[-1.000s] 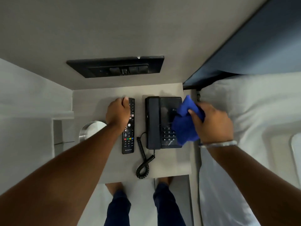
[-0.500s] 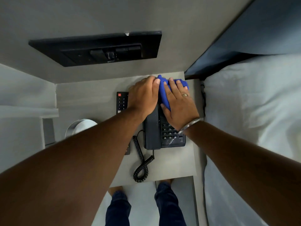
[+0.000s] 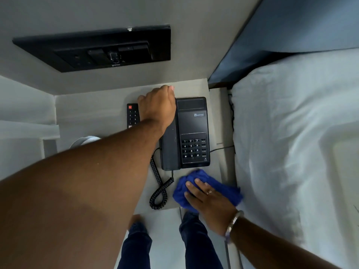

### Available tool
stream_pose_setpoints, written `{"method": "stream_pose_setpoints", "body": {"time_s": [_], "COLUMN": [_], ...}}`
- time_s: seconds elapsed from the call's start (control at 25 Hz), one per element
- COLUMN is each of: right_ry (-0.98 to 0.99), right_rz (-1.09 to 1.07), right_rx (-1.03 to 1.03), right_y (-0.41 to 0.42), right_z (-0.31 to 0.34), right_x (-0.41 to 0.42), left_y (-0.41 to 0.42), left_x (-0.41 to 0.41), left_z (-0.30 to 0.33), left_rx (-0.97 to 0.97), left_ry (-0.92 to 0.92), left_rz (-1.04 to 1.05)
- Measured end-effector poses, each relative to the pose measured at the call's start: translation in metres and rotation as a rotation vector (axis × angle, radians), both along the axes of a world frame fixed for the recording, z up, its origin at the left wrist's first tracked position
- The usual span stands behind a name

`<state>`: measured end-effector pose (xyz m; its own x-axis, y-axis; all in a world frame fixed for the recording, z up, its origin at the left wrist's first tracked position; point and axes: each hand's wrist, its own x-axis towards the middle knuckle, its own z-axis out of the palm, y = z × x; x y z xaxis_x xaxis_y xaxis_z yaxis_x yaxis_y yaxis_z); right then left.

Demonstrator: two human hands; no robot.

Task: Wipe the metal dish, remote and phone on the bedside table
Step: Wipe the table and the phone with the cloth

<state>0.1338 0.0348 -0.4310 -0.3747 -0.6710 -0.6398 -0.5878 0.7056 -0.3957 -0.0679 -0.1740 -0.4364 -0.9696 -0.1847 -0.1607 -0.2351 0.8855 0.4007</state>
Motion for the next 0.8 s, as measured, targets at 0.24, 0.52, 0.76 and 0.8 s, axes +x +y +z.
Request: {"method": "stream_pose_setpoints", "body": {"time_s": [0.24, 0.52, 0.76, 0.8], "right_ry": [0.185, 0.324, 0.213, 0.126], "right_rz": [-1.007, -0.421, 0.168, 0.225], "right_rx": [-0.335, -0.359, -0.437, -0.429], "right_y": [0.005, -0.07, -0.056, -0.046], "right_z": [0.065, 0.062, 0.019, 0.016], "right_x": [-0.071, -0.174, -0.117, -0.102], "left_y": [-0.006, -0.042, -0.066, -0.066], "left_x": [0.002, -0.028, -0.032, -0.032], "left_z": [0.004, 0.012, 0.009, 0.01], "left_rx": [0.073, 0.811, 0.776, 0.769], "left_ry": [-0.033, -0.589, -0.642, -0.617], "left_rz": [-0.073, -0.069, -0.183, -0.194]}}
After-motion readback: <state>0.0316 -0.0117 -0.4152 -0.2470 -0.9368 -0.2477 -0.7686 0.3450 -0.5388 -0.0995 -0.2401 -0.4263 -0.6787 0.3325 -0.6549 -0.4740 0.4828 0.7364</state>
